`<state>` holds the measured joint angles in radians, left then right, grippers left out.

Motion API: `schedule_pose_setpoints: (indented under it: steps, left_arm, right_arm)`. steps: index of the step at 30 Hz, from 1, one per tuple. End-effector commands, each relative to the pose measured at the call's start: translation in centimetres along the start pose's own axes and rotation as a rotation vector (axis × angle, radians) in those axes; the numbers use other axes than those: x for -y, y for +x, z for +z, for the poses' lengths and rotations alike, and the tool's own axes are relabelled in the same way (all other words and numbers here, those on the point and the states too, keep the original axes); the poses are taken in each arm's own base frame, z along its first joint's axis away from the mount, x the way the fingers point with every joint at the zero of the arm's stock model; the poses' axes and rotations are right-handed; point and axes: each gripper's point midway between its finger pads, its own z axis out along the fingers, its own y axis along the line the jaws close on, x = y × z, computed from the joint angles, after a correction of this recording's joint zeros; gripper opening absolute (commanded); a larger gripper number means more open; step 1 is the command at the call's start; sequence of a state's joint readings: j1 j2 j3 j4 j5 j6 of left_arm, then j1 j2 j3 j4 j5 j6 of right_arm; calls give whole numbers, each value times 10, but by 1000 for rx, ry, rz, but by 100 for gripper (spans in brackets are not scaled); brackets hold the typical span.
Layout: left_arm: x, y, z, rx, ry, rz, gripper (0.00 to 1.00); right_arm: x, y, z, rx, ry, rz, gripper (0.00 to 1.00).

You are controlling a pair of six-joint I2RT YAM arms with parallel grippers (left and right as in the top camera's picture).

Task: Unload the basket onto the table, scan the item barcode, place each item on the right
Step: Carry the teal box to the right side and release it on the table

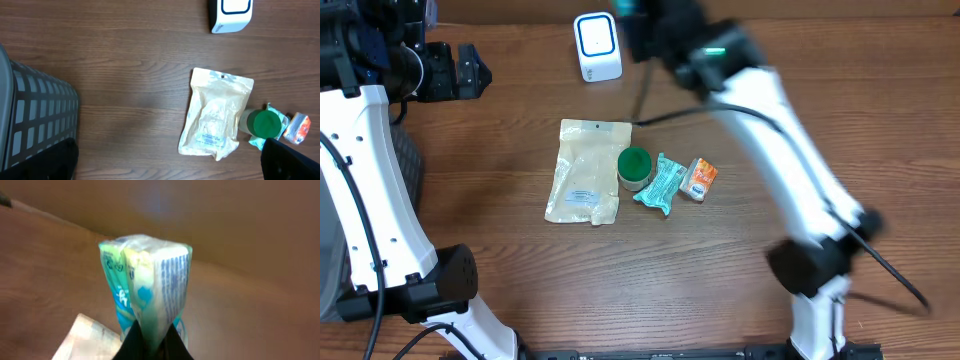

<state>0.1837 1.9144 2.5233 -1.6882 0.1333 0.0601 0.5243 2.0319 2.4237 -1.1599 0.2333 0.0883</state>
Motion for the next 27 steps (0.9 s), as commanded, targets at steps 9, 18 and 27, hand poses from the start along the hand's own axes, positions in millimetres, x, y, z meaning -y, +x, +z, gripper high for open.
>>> schedule_pose_setpoints:
  steps: [9, 18, 27]
  left_arm:
    - [-2, 1, 1, -5, -5, 11, 99]
    - [-2, 1, 1, -5, -5, 11, 100]
    - [-2, 1, 1, -5, -5, 11, 99]
  right_arm:
    - [153, 134, -46, -520, 311, 615, 4]
    - [202, 232, 4, -747, 386, 769, 4]
    - [240, 306, 44, -774, 368, 839, 4]
